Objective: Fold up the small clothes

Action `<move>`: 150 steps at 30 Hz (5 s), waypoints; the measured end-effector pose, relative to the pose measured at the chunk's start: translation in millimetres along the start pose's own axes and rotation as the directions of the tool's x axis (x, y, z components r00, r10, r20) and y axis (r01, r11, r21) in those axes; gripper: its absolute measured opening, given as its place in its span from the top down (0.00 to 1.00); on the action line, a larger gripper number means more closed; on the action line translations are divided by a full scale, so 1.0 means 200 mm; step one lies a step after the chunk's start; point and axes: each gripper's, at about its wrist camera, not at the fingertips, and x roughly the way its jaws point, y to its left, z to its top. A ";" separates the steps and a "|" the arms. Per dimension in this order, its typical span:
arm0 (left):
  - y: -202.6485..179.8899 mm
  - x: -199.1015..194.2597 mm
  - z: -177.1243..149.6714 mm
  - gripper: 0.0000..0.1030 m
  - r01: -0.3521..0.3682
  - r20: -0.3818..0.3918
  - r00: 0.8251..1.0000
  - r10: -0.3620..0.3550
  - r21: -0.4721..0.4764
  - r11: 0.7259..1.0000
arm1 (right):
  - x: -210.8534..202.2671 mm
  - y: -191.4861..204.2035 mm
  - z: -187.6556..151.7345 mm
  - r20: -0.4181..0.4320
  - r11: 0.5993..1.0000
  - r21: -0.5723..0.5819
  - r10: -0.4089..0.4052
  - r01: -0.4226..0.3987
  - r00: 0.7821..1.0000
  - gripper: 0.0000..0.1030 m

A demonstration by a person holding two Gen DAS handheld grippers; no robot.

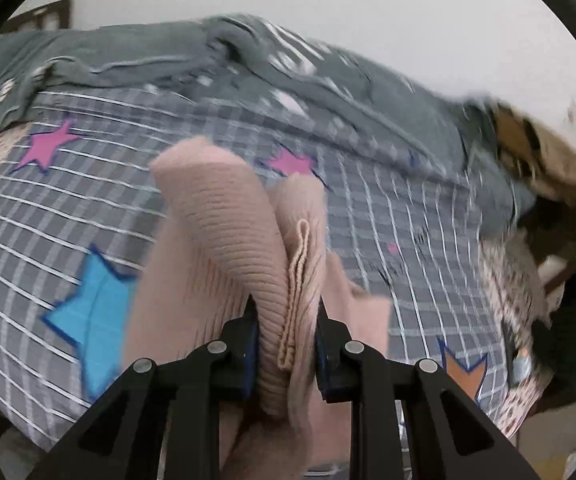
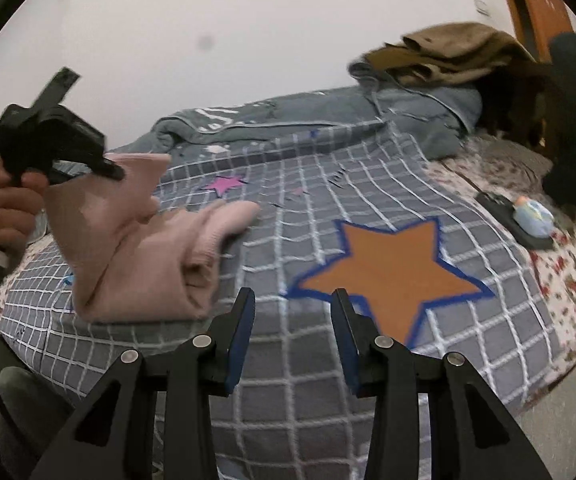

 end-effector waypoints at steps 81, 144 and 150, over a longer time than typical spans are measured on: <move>0.50 0.04 -0.30 0.48 0.249 -0.032 0.968 -0.247 0.192 0.949 | 0.71 0.20 0.30 -0.118 0.946 0.215 0.271 -0.242 0.955 0.79; 0.40 0.00 -0.66 0.51 0.113 -0.047 0.994 -0.103 0.423 0.899 | 0.37 0.40 0.04 -0.196 0.944 -0.028 0.317 -0.329 0.928 0.70; 0.49 -0.04 -0.64 0.78 0.142 -0.009 0.989 -0.149 0.368 0.919 | 0.35 0.41 -0.02 -0.233 0.922 -0.053 0.361 -0.383 0.903 0.67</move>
